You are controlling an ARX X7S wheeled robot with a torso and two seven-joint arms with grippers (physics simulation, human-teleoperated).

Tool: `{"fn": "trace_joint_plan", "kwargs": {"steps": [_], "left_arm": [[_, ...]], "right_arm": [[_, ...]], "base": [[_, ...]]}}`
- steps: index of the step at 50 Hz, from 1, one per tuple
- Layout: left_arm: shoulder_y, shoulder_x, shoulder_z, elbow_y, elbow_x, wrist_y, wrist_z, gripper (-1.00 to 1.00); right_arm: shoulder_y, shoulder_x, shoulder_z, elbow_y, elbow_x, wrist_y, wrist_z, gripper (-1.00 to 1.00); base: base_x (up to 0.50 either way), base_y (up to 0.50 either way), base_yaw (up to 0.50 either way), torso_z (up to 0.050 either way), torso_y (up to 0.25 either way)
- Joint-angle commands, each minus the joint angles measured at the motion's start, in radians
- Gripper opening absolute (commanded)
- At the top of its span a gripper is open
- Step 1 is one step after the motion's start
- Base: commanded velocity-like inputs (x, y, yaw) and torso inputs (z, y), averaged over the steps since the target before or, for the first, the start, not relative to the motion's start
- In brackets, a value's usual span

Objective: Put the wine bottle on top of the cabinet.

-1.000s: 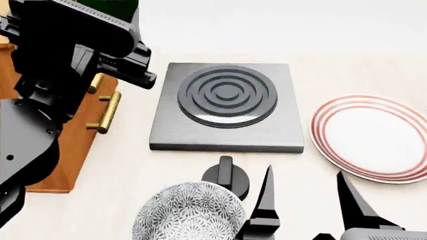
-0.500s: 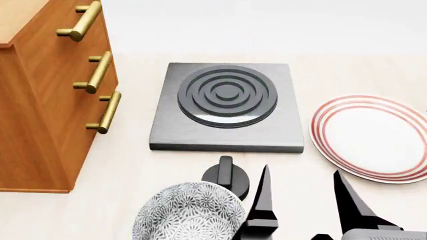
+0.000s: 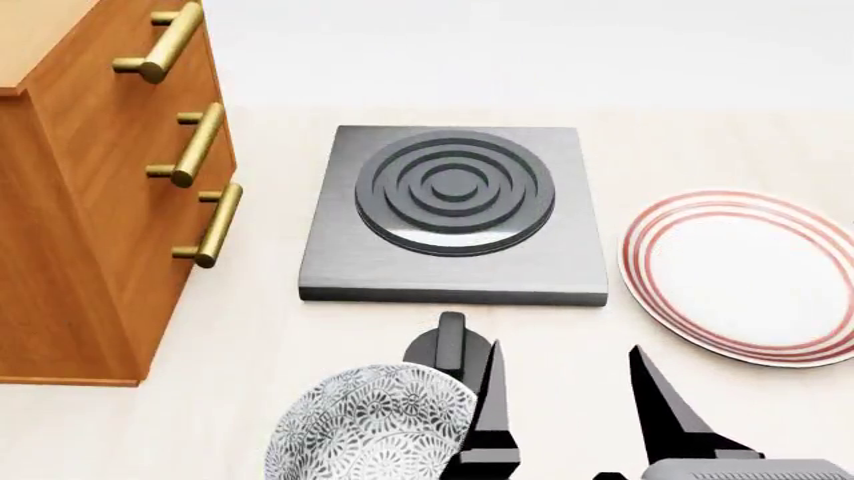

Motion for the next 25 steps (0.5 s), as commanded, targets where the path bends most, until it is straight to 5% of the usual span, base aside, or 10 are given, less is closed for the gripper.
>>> {"fn": "trace_joint_plan", "kwargs": {"steps": [1,25], "left_arm": [[0.019,0.04,-0.09,-0.073,-0.089,0.065,0.068,-1.0],[0.183,-0.017,-0.155,0.031,-0.174,-0.001,0.045,-1.0]], "right_arm": [[0.001,-0.016,-0.004,0.003,-0.019,-0.005,-0.022,1.0],[-0.001,-0.008,-0.009,0.003,-0.015,-0.013,-0.013,1.0]], "base": [[0.0,0.0,0.0,0.0,0.0],[0.0,0.0,0.0,0.0,0.001]]}}
